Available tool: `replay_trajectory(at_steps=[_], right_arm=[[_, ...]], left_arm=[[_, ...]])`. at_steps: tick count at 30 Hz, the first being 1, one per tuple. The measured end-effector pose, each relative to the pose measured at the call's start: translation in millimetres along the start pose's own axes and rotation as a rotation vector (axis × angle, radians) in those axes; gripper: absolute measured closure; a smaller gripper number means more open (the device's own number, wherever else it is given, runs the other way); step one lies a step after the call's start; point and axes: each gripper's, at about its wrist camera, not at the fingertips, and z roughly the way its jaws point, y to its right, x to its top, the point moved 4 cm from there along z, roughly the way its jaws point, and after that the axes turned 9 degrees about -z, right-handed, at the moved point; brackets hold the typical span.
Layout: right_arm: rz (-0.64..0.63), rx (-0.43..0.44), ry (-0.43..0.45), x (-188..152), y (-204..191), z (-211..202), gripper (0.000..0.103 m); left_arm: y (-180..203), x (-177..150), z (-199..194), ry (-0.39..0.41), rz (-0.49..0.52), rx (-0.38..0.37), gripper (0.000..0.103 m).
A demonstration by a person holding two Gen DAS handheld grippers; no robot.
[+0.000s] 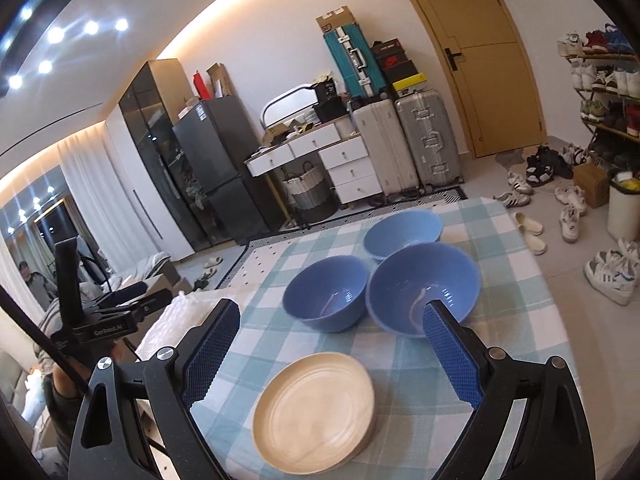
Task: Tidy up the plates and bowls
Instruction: 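Withdraw both tools from the plate stack and move toward the blue bowls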
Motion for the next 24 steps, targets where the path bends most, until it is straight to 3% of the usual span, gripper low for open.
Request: replay_trajectory(at_steps=[9,24], right_arm=[[-0.027,-0.060,-0.027,16,26,8,0.003],[-0.059,-0.077,-0.131,9,38,77,0.001]], left_arm=[[24,15,29,-0.037,0.010,-0.005,0.003],[30,17,109,-0.103,-0.010,-0.004,0.002]])
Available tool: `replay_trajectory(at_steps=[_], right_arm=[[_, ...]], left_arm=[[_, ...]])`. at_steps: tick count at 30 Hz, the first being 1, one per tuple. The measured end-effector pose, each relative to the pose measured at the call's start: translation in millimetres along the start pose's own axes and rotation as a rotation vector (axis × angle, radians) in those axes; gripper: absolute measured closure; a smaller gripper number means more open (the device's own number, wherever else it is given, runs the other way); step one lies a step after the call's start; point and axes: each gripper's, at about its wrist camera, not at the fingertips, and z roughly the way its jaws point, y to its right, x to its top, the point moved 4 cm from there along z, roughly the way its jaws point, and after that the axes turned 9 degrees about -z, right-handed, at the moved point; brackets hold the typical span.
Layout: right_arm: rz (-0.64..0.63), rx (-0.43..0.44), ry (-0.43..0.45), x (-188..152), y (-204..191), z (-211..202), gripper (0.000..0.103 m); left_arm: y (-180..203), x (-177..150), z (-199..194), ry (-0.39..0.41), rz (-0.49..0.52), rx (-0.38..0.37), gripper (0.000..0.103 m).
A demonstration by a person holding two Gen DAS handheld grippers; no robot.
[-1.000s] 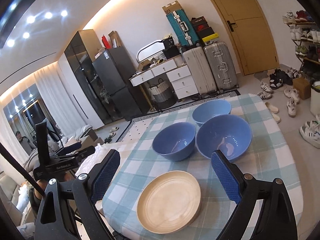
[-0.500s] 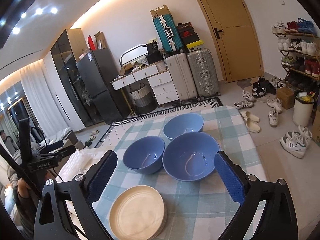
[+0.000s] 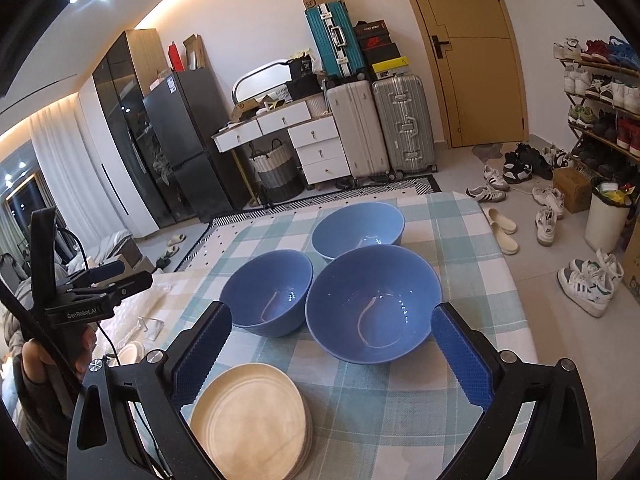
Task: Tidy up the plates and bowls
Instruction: 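Withdraw both tools from the plate stack and move toward the blue bowls, then close the left gripper on a blue bowl rim while the right gripper grips another bowl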
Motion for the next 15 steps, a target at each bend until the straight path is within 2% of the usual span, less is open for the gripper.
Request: replay_trajectory(at_steps=[8,15], right_arm=[[-0.027,0.020,-0.058,5,-5,48,0.001],[-0.009,0.072,-0.091,12,-8,83,0.001]], left_arm=[[-13,7,45,-0.027,-0.040,-0.001,0.002],[-22,7,85,-0.060,-0.046,0.016,0.002]])
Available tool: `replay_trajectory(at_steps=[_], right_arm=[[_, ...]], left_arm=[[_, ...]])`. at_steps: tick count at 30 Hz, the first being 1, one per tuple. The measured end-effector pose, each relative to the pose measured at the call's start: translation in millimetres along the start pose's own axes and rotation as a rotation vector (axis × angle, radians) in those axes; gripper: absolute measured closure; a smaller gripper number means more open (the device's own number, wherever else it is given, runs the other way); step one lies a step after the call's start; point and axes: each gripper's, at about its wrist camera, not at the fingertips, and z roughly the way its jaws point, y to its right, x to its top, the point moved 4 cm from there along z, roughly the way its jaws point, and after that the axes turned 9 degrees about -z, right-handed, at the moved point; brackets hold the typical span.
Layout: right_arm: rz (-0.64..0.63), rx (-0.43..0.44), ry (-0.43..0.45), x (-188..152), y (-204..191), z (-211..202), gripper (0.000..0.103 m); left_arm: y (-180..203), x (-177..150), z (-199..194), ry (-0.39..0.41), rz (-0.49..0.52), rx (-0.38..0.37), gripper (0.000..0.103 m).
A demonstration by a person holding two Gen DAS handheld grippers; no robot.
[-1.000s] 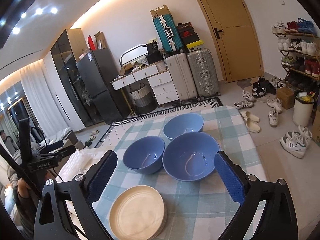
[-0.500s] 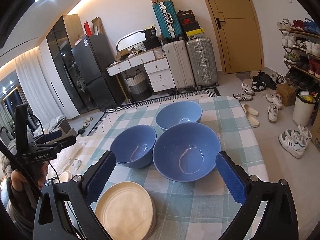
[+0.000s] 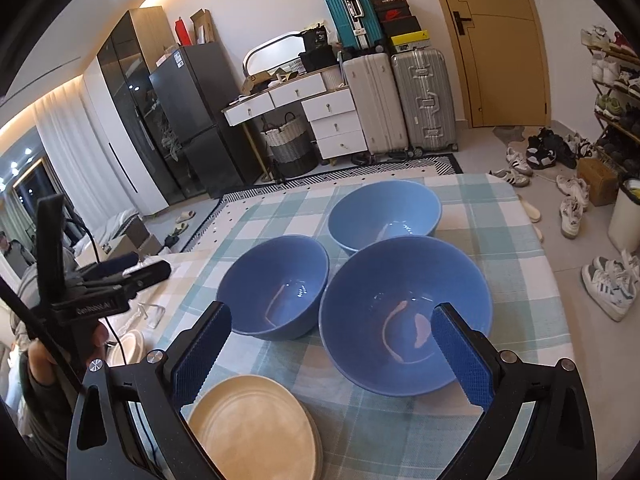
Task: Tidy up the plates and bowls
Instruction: 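Close the left gripper on a blue bowl rim while the right gripper grips another bowl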
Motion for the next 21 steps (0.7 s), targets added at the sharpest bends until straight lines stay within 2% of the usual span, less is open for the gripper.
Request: replay_trajectory(at_steps=[11,21], right_arm=[[-0.030,-0.023,-0.052,19,-1,36,0.001],[-0.048,-0.004,-0.088,36,-4,69,0.001]], left_arm=[[-17,2,51,-0.055,-0.027,0.006,0.002],[-25,5,79,-0.083,-0.044,0.007,0.002]])
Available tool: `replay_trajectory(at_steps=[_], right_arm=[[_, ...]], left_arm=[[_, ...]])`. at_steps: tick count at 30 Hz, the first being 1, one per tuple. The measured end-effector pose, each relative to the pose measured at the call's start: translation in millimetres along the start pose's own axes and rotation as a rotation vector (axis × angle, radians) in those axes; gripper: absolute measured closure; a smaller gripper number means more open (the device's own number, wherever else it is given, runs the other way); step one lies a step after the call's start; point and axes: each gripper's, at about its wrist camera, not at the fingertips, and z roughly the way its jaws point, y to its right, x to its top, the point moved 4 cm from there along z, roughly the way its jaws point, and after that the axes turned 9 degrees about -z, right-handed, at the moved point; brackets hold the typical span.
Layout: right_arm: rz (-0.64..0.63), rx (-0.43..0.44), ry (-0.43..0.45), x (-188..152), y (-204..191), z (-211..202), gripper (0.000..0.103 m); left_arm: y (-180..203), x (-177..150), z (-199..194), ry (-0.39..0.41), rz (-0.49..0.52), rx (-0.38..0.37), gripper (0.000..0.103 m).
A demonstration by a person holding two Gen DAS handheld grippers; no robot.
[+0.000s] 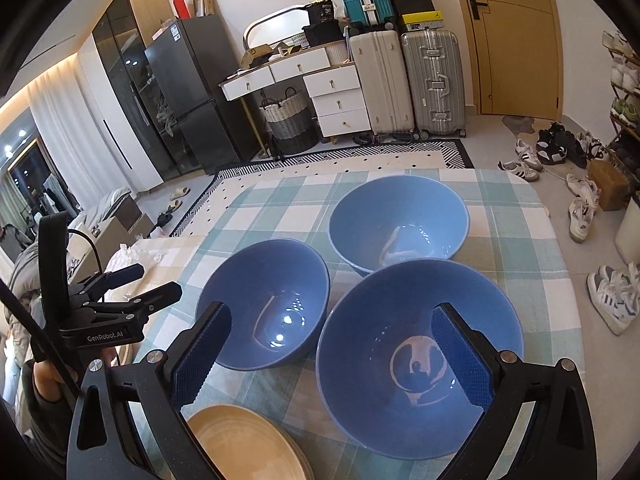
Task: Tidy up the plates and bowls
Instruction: 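Close the left gripper on a blue bowl rim while the right gripper grips another bowl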
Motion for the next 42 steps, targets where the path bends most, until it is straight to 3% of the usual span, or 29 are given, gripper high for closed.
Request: replay_trajectory(at_steps=[9,19,27,42], right_arm=[[-0.009,0.022,-0.020,4,0,22,0.001],[-0.060,0.030,-0.069,22,-8,48,0.001],[-0.092,0.088,-0.119,33,-18,77,0.002],[-0.136,0.150,-0.225,29,-32,119,0.002]], left_arm=[[-7,1,14,0.005,-0.009,0.011,0.002],[-21,4,47,-0.066,-0.036,0.008,0.003],[-28,4,69,-0.097,-0.051,-0.004,0.003],[-25,-5,95,-0.140,-0.054,-0.008,0.003]])
